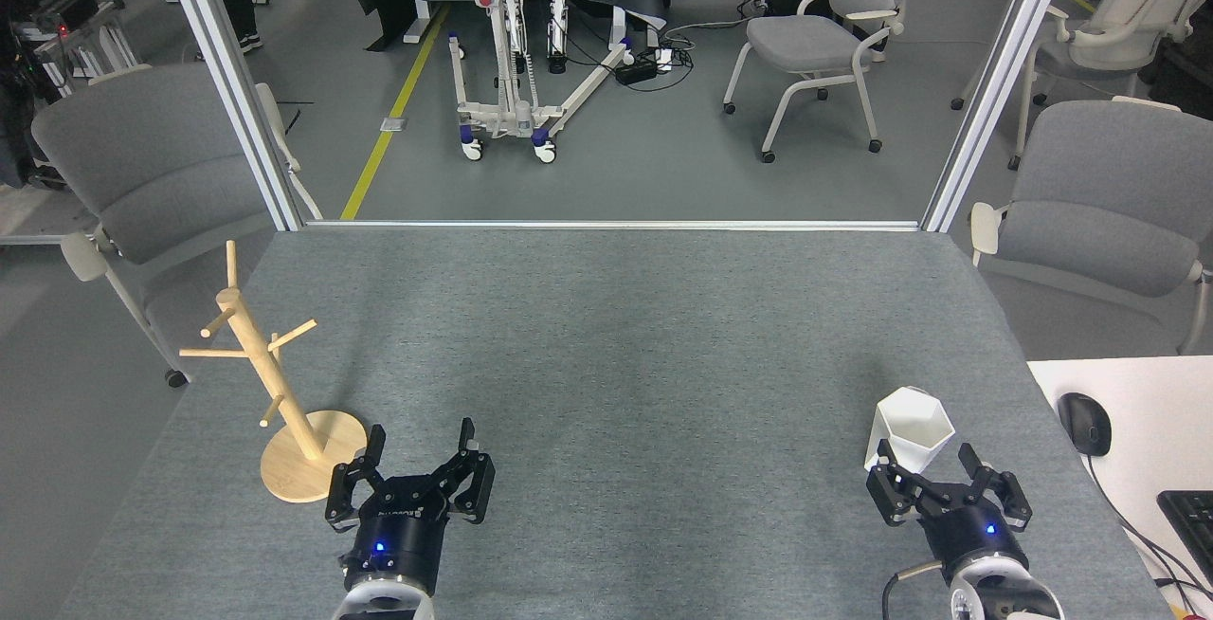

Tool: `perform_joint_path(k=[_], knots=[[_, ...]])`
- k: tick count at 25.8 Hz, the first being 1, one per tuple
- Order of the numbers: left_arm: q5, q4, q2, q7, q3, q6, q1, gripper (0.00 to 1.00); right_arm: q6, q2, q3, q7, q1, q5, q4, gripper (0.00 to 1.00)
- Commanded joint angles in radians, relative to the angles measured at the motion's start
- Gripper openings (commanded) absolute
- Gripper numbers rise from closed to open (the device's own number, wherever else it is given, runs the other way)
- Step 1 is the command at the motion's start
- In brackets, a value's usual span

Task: Hang cup on storage rack
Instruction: 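Close the right gripper on the white cup and lift it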

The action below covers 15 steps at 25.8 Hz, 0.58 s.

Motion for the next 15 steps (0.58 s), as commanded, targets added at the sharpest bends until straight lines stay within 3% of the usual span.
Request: perform_joint_path(k=[1, 15], knots=[[0.000, 0.004, 0.000, -0.001, -0.001, 0.000, 0.000, 0.99, 0.000, -0.005, 0.013, 0.000, -0.013, 0.000, 0.021, 1.00], [0.002, 0.024, 0.000, 0.001, 0.001, -0.002, -0.005, 0.99, 0.009, -0.005, 0.011, 0.000, -0.066, 0.017, 0.084, 1.00]])
